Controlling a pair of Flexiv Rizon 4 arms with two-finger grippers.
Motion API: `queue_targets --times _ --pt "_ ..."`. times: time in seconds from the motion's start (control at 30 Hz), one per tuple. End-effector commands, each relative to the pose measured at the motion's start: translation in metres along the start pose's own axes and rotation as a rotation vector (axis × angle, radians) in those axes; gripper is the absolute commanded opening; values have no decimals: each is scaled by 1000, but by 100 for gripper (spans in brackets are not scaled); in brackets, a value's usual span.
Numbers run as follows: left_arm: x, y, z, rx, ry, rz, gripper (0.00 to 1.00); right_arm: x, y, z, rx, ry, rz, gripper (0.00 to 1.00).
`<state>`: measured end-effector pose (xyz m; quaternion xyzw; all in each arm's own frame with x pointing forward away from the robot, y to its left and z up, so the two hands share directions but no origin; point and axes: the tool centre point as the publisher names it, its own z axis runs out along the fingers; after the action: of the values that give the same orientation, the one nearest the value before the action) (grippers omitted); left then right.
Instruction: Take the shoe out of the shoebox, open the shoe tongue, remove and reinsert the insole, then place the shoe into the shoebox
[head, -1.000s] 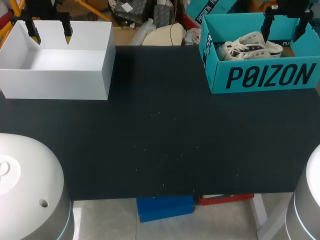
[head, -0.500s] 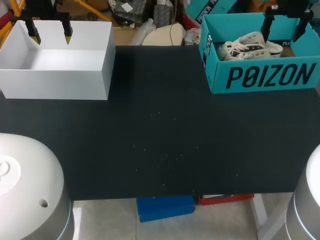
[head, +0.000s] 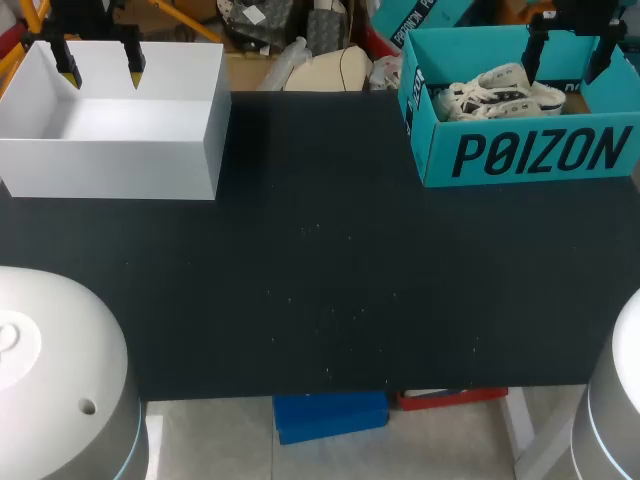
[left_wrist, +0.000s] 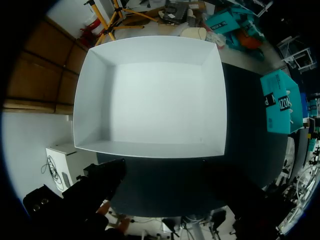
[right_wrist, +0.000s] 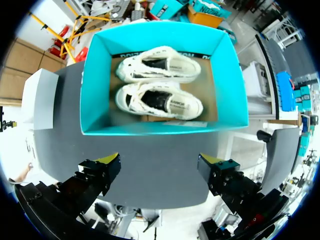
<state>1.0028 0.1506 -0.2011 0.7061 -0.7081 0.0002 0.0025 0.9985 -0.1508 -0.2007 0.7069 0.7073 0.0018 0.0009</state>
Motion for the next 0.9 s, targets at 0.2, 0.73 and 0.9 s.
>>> queue_targets --times 0.2,0.73,0.9 --pt "1 1 -1 -1 -2 -2 100 0 0 0 1 -1 0 100" --pt "1 1 -1 -1 -2 -2 100 0 0 -25 -213 -196 -856 100" --pt "1 1 -1 -1 -2 -2 100 11 -5 -24 -197 -98 -1061 100"
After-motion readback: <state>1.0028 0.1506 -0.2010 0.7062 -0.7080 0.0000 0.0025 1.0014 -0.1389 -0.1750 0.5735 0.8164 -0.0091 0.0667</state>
